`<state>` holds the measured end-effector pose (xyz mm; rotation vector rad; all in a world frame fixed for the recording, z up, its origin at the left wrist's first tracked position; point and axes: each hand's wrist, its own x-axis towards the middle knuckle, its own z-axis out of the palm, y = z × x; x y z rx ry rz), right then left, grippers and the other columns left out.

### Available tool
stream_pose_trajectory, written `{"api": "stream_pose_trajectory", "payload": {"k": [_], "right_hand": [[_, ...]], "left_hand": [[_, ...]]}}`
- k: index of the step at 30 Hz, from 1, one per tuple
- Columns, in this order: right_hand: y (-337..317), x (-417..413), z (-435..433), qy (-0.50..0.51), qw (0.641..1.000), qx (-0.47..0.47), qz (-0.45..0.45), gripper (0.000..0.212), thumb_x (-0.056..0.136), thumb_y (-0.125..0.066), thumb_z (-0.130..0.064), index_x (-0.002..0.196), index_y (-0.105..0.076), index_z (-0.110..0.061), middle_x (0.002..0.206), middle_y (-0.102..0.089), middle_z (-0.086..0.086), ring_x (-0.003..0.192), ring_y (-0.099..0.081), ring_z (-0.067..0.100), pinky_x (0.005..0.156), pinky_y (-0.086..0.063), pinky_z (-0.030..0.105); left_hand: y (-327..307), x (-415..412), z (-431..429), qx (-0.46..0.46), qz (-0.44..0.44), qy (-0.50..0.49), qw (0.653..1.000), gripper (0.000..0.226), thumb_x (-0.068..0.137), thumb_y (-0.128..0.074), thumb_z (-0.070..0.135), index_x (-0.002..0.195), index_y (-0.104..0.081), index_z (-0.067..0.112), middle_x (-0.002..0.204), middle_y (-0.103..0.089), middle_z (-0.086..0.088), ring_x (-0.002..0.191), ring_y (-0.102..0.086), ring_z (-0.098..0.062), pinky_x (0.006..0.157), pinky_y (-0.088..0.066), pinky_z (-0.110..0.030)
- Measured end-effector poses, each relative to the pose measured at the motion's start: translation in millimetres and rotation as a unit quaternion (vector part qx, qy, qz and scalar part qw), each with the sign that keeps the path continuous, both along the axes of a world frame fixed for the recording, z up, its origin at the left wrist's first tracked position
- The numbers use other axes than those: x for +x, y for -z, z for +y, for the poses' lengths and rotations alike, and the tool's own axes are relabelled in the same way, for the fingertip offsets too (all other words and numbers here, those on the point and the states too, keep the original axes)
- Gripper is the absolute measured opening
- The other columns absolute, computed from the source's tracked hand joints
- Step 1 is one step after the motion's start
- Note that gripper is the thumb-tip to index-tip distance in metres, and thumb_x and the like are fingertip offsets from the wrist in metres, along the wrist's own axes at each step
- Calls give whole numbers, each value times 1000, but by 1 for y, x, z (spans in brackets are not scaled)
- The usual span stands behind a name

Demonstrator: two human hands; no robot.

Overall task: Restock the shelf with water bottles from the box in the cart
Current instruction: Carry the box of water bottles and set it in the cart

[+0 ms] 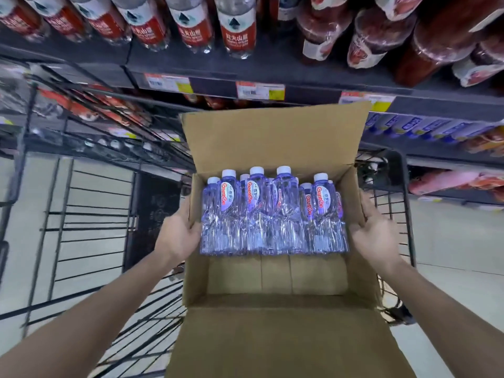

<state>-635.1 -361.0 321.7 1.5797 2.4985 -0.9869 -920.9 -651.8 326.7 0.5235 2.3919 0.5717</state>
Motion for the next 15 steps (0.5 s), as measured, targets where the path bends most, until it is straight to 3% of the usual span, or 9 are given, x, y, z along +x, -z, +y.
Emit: {"api": "stream_pose_trajectory", "payload": {"k": [2, 5, 9, 12, 15], "right_hand": [[24, 4, 0, 3, 1000, -5, -6, 86, 84, -59, -3, 159, -35, -38, 62, -66, 11, 55, -61, 34, 62, -56, 41], [54, 10, 0, 12, 1000, -18, -15, 88, 87, -59, -7, 160, -26, -45, 69, -70, 10, 55, -62, 30, 62, -58, 40], [85, 13, -1, 23, 999, -8, -36, 84, 90, -60, -11, 161, -27, -41, 62, -65, 7, 53, -60, 27, 63, -56, 37], [101, 16, -4, 20, 999, 5, -38, 85, 89, -59, -10, 161, -26, -40, 64, -66, 13, 54, -56, 34, 62, -51, 35], [107, 20, -5, 22, 999, 30, -36, 83, 90, -60, -6, 162, -28, -35, 71, -68, 14, 55, -50, 30, 65, -42, 28]], "left_hand": [[24, 2, 3, -7, 9, 3, 1000, 67, 94, -61, 16, 152, -39, 42, 65, -70, 1, 53, -65, -13, 51, -53, -20], [60, 5, 10, -23, 16, 10, 1000, 66, 95, -61, 17, 154, -38, 37, 65, -71, -2, 54, -65, -15, 57, -56, -32], [108, 10, 11, -42, -9, -1, 999, 57, 96, -59, 16, 150, -43, 28, 73, -73, -8, 62, -68, -24, 62, -59, -39], [136, 16, 7, -28, -9, -24, 999, 57, 96, -60, 18, 149, -43, 28, 68, -71, -6, 58, -67, -25, 61, -59, -40], [144, 21, 3, -6, 0, -14, 1000, 62, 99, -59, 22, 154, -35, 37, 73, -73, -1, 59, -68, -21, 56, -57, -35]]}}
